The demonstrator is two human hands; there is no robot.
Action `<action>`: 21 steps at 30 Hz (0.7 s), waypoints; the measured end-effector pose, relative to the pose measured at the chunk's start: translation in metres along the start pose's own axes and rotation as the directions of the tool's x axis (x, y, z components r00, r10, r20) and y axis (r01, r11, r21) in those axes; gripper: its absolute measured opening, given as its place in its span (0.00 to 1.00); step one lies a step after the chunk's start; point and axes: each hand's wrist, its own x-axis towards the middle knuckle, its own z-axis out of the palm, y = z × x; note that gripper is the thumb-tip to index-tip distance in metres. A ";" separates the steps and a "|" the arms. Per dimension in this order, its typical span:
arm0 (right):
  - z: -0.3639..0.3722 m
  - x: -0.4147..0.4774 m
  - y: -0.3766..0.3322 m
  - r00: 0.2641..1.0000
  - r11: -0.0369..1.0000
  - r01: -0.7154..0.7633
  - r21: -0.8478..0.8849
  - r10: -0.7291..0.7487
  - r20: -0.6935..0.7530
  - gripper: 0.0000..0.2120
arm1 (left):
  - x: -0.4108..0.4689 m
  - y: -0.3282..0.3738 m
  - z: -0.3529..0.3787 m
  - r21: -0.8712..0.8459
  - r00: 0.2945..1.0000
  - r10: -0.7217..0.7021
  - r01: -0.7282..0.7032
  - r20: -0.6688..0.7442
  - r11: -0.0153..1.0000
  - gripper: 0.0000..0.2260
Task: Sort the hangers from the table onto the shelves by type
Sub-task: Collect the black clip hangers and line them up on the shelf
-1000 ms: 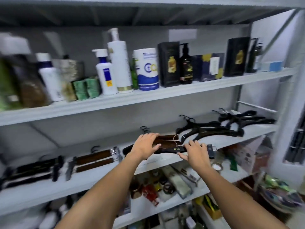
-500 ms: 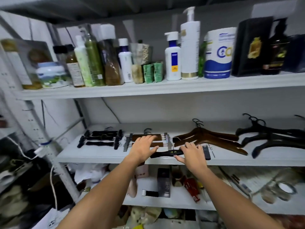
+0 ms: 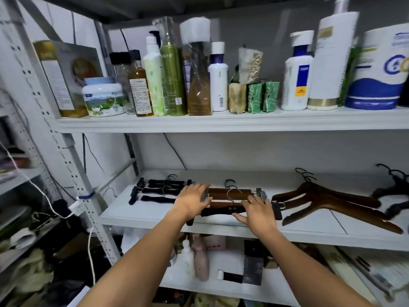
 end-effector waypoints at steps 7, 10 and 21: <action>0.009 0.037 -0.064 0.995 0.996 -0.084 -0.019 0.085 0.055 0.27 | 0.014 -0.082 -0.004 -0.043 0.999 0.044 -0.043 0.029 0.998 0.24; 0.009 0.055 -0.095 0.995 0.996 -0.094 -0.003 0.094 0.022 0.26 | 0.016 -0.126 -0.006 -0.061 0.998 0.058 -0.056 0.036 0.997 0.25; 0.013 0.089 -0.165 0.993 0.993 -0.117 -0.030 0.117 -0.002 0.27 | 0.021 -0.210 -0.008 -0.038 0.989 0.122 -0.119 0.083 0.992 0.25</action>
